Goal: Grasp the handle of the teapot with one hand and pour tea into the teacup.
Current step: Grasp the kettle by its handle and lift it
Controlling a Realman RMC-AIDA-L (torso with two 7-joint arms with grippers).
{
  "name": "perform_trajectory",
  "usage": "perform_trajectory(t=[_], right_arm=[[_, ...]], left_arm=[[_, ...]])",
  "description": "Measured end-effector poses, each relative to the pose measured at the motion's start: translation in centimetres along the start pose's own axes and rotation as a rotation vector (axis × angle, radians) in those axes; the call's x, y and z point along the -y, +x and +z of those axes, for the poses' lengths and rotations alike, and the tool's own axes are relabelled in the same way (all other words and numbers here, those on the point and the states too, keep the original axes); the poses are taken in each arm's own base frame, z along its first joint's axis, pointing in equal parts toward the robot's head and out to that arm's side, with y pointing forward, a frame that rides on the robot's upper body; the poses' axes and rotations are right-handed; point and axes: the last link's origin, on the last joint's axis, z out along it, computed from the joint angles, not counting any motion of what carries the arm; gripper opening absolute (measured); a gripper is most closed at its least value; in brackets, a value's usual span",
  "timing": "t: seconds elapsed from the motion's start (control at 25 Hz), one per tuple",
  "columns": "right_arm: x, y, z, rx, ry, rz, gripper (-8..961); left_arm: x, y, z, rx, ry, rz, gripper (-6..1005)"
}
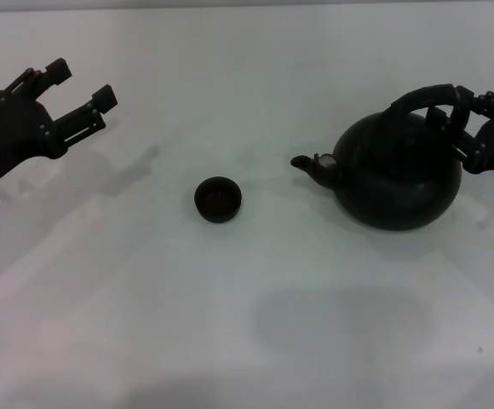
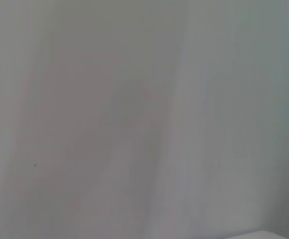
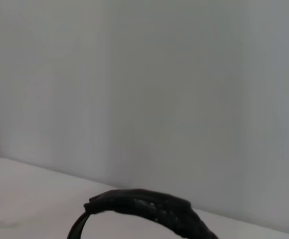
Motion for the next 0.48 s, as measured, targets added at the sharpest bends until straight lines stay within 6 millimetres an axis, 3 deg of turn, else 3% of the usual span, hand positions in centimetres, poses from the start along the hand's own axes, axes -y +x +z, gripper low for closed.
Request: perform_trajectory(t=[0.48], right_arm=[[0.19,0.39,-0.79,-0.007,0.018,0.035,473]], left_arm=[[0.4,0.21,0.16,0.007,0.013,0.014,879]])
